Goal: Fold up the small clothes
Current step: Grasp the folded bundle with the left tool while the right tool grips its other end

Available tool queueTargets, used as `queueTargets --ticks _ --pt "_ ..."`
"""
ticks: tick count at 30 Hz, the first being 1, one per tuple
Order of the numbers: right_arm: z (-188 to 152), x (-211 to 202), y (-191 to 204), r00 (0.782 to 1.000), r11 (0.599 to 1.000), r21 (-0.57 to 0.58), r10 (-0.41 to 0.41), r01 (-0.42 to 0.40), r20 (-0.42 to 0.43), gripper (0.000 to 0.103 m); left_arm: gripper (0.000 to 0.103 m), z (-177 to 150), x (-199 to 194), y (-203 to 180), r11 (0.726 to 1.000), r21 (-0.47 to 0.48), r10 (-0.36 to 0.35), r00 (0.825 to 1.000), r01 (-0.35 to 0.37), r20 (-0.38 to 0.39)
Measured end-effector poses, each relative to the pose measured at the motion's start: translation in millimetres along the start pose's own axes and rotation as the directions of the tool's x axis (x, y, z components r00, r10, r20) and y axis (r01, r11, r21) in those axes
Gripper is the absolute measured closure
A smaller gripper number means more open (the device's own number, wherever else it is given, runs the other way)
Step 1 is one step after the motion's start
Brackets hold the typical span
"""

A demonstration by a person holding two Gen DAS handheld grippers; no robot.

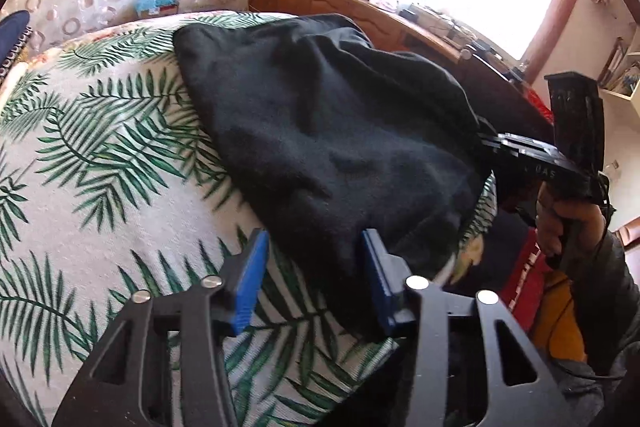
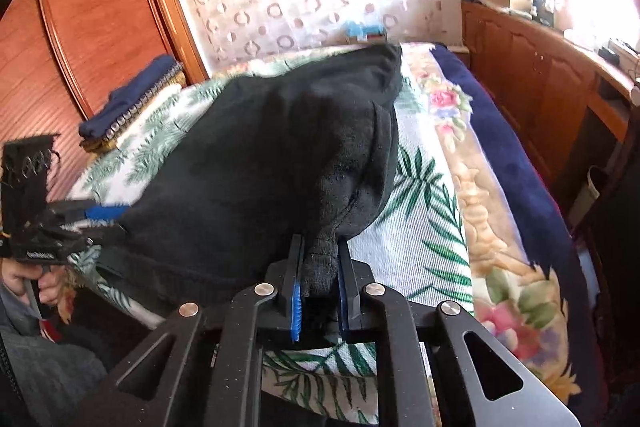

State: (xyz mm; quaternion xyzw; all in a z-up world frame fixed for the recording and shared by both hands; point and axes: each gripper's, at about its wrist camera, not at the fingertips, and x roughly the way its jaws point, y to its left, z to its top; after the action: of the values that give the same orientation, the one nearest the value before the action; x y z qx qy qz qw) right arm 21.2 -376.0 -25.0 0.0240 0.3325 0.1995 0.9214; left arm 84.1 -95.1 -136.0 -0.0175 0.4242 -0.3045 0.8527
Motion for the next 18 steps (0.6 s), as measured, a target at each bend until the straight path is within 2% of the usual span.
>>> queueTargets --ticks 1,2,4,5,6,9,12,15,18 --pt "1 -3 1 1.0 1.0 0.0 0.002 -0.002 0.018 0.09 0.056 0 1 -2 1.0 0.004 0.0 1.0 0.0 -0.003" --pt "1 -7 3 0.999 1.0 -0.002 0.007 -0.007 0.037 0.091 0.065 0 1 -3 1.0 0.005 -0.008 1.0 0.008 -0.006" --pt "3 -14 6 0.997 1.0 -0.006 0.008 -0.008 0.076 0.091 0.085 1 2 -4 0.998 -0.007 -0.067 0.998 0.066 -0.019" --pt "5 -18 8 0.996 1.0 -0.01 0.009 -0.008 0.092 0.091 0.092 4 -1 -5 0.998 0.0 -0.061 0.998 0.061 -0.009" --pt "8 -21 10 0.994 1.0 -0.014 0.01 -0.008 0.109 0.091 0.093 7 -5 -8 0.998 0.01 -0.059 0.998 0.059 0.006" --pt "19 -30 20 0.99 0.998 -0.055 0.013 -0.005 0.142 0.092 0.093 29 -39 -14 0.997 0.023 -0.075 0.991 0.073 0.112" --pt "37 -46 34 0.98 0.995 -0.1 0.022 -0.002 0.198 0.092 0.094 56 -79 -22 0.997 0.072 -0.028 0.977 0.013 0.211" --pt "59 -68 52 0.962 0.989 -0.149 0.043 -0.002 0.269 0.092 0.094 80 -124 -29 0.995 0.102 -0.024 0.955 -0.006 0.296" --pt "82 -95 74 0.939 0.98 -0.2 0.078 -0.011 0.334 0.092 0.094 100 -174 -34 0.992 0.122 -0.012 0.923 -0.038 0.384"
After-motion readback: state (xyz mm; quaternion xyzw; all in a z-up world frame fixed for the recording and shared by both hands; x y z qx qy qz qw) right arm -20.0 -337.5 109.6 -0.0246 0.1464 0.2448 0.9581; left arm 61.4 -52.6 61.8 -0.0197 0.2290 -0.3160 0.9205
